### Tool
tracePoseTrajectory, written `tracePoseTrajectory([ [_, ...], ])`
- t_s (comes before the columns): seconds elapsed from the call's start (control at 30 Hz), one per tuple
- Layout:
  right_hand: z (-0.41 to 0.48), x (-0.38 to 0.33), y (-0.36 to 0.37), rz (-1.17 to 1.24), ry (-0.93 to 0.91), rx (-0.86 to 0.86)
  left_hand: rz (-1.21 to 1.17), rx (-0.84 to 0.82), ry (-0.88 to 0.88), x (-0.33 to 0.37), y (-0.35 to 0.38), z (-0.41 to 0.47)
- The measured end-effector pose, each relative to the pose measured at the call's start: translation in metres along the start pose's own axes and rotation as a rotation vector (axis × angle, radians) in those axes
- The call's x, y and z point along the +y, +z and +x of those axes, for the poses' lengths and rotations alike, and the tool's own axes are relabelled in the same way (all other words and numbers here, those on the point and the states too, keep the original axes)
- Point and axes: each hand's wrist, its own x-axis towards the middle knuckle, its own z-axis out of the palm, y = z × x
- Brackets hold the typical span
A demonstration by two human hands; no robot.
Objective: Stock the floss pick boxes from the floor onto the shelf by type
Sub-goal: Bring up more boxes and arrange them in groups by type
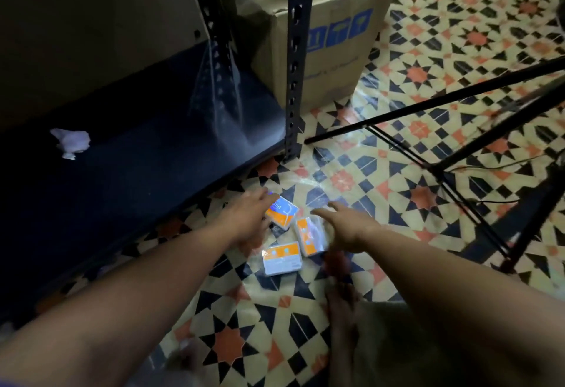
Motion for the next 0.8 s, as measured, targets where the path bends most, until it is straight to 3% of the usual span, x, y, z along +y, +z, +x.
tracePoseTrajectory([
  [0.17, 0.006, -0.006, 0.022, -0.19, -0.182, 0.074, 0.08, -0.043, 0.048, 0.006, 0.01, 0.014],
  [0.33, 0.014, -0.006, 0.04, -0.232, -0.243, 0.174, 0.084, -0.017, -0.003, 0.001, 0.014, 0.015],
  [0.67, 0.004, -0.005, 0.02, 0.069, -0.284, 0.256, -0.101, -0.029, -0.118, -0.013, 0.024, 0.008],
  [0.8, 0.009, -0.003, 0.02, 0.172, -0.213, 0.309, -0.134, -0.022, -0.136, -0.015, 0.027, 0.006],
])
